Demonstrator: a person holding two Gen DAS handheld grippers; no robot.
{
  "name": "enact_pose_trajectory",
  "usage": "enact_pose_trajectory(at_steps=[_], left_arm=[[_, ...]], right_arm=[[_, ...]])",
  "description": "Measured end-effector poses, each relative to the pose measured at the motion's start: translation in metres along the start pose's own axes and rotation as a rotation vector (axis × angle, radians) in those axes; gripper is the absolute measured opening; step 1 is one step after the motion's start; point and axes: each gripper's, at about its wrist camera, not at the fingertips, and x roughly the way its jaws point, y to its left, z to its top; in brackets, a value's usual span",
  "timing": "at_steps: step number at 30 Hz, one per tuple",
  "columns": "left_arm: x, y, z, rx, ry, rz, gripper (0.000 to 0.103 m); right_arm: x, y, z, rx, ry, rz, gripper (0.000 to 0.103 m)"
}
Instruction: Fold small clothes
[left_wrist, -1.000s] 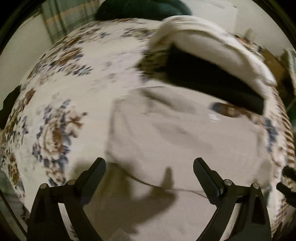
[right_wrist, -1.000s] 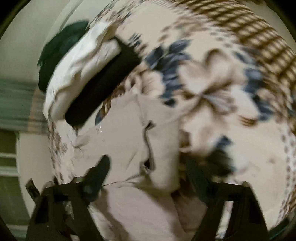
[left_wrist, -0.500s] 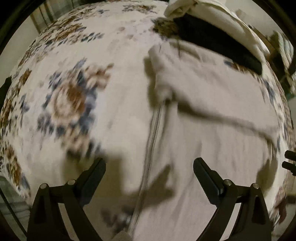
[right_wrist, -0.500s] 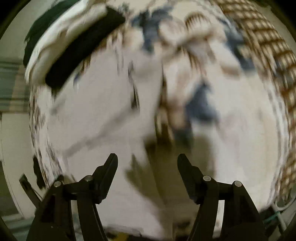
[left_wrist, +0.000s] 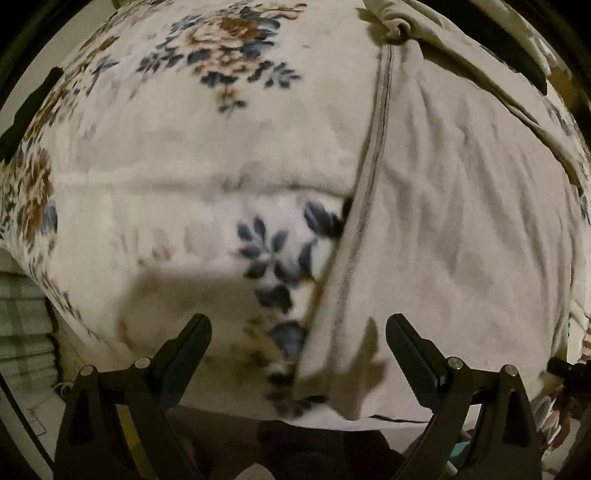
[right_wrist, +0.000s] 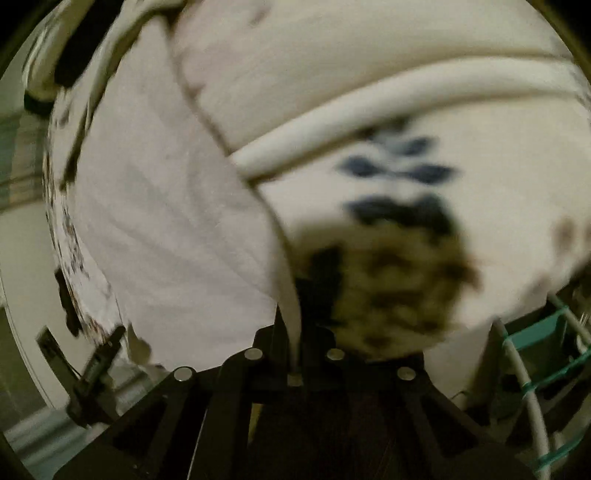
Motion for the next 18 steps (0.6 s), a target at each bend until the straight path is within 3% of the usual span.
enact_pose_trajectory(at_steps=[2, 4, 5, 6, 7, 8, 9, 10, 13, 14, 15, 16, 17, 18], left_arm=[[0.000, -0.006, -0.004, 0.012, -0.014, -0.013, 0.097], [0.004, -0.008, -0.011, 0.010, -0.017, -0.033, 0.097], [0.005, -0.009, -0.011, 0.004, -0.017, -0.041, 0.097], [0.008, -0.010, -0.012, -0.004, -0.015, -0.051, 0.096], [0.011, -0.012, -0.013, -0.013, -0.013, -0.072, 0.094], [0.013, -0.013, -0.014, -0.016, -0.014, -0.086, 0.089], [0.014, -0.014, -0.014, -0.018, -0.016, -0.096, 0.070], [0.014, -0.017, -0.016, -0.014, -0.017, -0.110, 0.044], [0.008, -0.034, -0.034, 0.031, -0.043, -0.117, 0.015], [0.005, -0.038, -0.038, 0.044, -0.051, -0.117, 0.010], [0.002, -0.042, -0.043, 0.056, -0.056, -0.107, 0.008], [0.001, -0.049, -0.045, 0.059, -0.061, -0.100, 0.006], [-0.002, -0.052, -0.049, 0.055, -0.070, -0.100, 0.005], [-0.003, -0.053, -0.053, 0.046, -0.073, -0.099, 0.005]], right_arm=[[-0.009, -0.007, -0.002, -0.004, -0.007, 0.084, 0.008], [-0.010, -0.011, -0.004, -0.007, 0.013, 0.145, 0.030], [-0.010, -0.010, -0.003, -0.013, 0.016, 0.161, 0.052], [-0.010, -0.011, -0.003, -0.022, 0.013, 0.184, 0.067], [-0.011, -0.015, -0.001, -0.033, 0.004, 0.206, 0.069], [-0.009, -0.018, 0.000, -0.049, 0.008, 0.228, 0.069], [-0.005, -0.021, 0.001, -0.067, 0.028, 0.234, 0.069], [-0.001, -0.021, 0.002, -0.083, 0.044, 0.237, 0.069], [0.010, -0.016, -0.002, -0.157, 0.078, 0.226, 0.069], [0.015, -0.008, -0.002, -0.186, 0.078, 0.210, 0.068], [0.015, -0.008, -0.004, -0.193, 0.072, 0.209, 0.061], [0.015, -0.008, -0.005, -0.190, 0.068, 0.204, 0.050], [0.021, -0.003, -0.005, -0.187, 0.071, 0.195, 0.028], [0.023, -0.002, -0.006, -0.183, 0.078, 0.184, 0.021]])
